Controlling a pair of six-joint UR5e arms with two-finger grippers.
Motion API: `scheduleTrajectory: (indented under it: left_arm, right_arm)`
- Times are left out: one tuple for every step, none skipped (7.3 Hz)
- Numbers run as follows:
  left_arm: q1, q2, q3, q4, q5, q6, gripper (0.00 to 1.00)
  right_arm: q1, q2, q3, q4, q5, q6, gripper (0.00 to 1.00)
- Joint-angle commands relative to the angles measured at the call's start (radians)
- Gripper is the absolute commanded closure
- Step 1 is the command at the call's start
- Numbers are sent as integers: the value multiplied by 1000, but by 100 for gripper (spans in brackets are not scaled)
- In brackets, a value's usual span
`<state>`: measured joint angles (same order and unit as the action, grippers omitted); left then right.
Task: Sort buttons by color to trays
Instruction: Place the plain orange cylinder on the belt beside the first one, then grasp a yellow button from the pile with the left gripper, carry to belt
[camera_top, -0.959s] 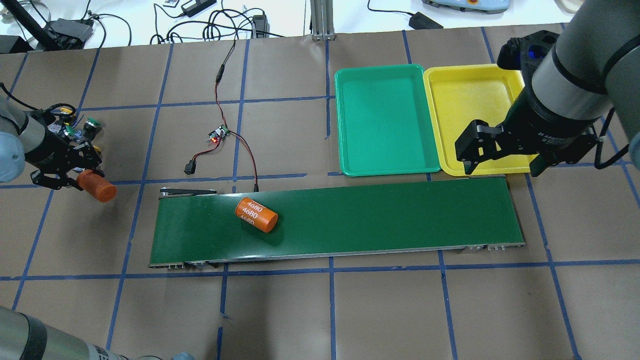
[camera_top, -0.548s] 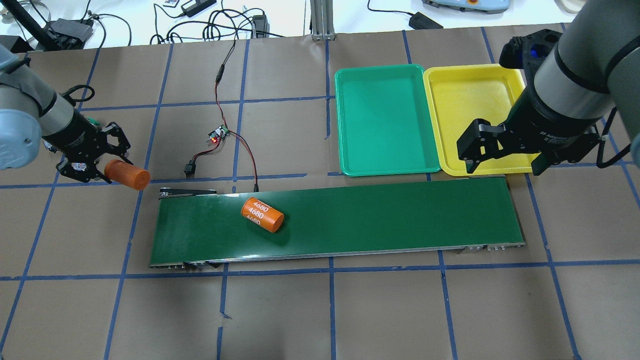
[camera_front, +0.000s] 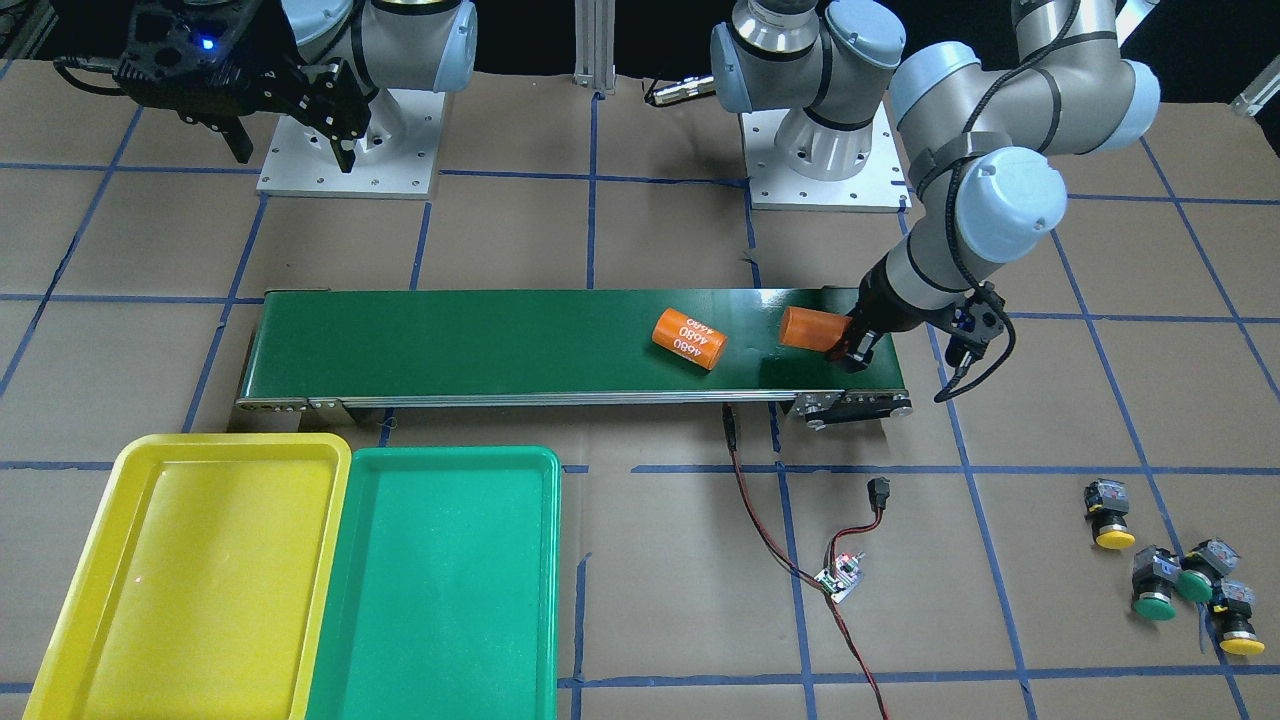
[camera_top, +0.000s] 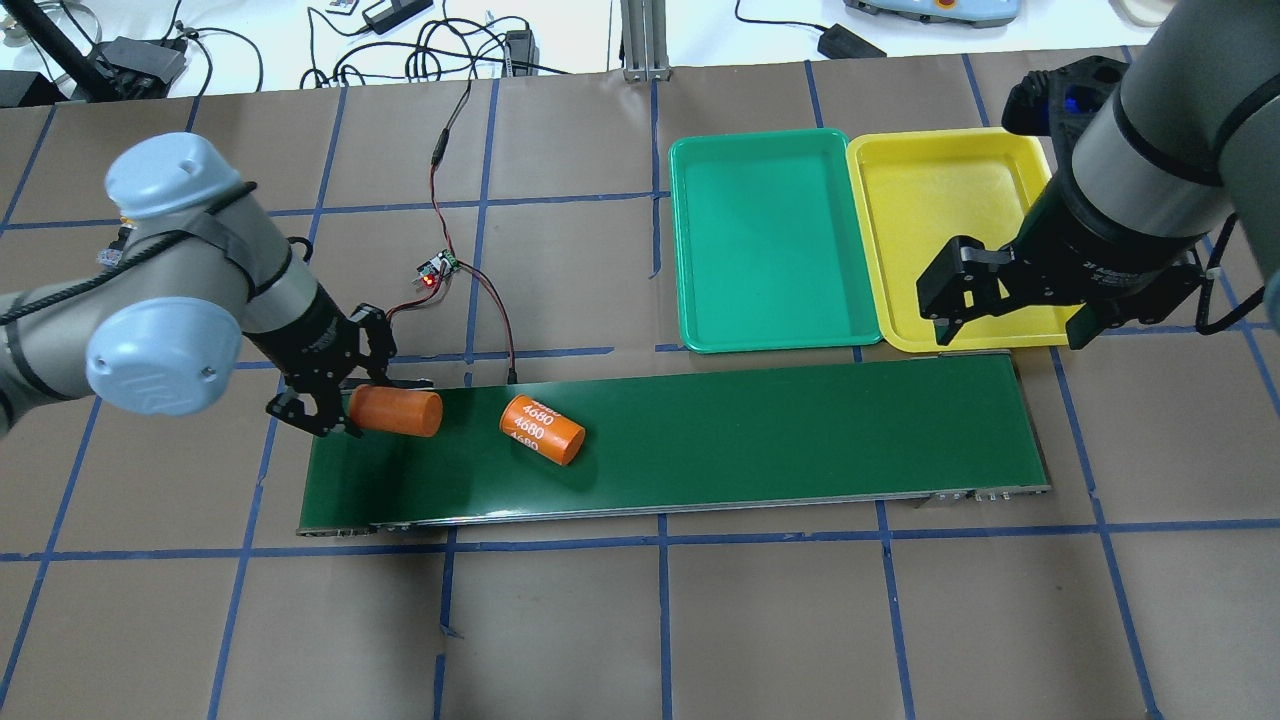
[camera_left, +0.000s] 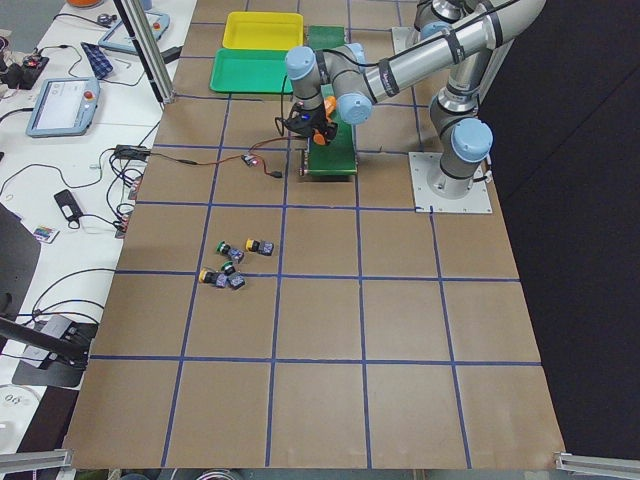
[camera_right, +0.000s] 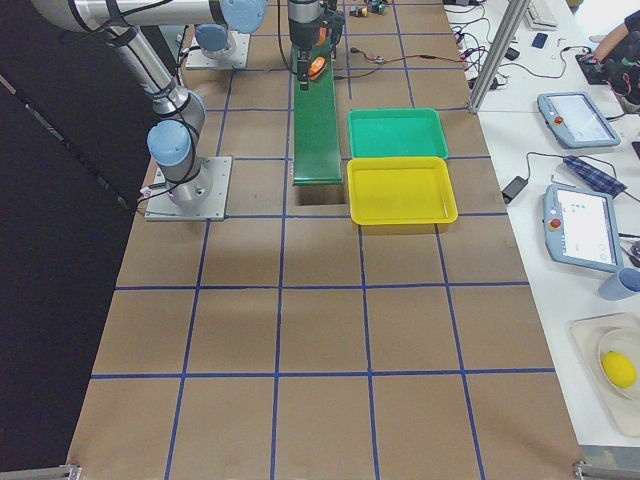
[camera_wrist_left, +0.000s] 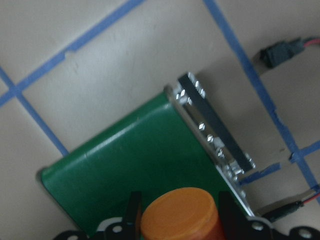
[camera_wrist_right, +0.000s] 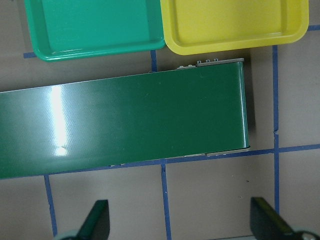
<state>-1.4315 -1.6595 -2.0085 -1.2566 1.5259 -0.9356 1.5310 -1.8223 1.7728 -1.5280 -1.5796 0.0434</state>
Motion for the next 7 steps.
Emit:
scheduleTrajectory:
  left_arm:
    - [-66,-19,-13,13,6,-72,52]
    - [-66,-19,-9,22,7,-71,10]
    - [-58,-13,11,64,8,-5,6]
    - [-37,4,37,87,20,106,5]
    - [49,12,80,48,29,245,3]
    - [198,-27,147,19,37,444,2]
    - [323,-84,209,17,46,701,0]
  right_arm:
    - [0,0,1,2,0,0,0]
    - [0,0,1,3,0,1,0]
    - [0,0,1,3,-2,1,0]
    - [0,0,1,2,-2,0,0]
    - [0,0,1,3,-2,1,0]
    - [-2,0,1,0,-2,0,0]
    - [-2,0,1,-1,0,0,0]
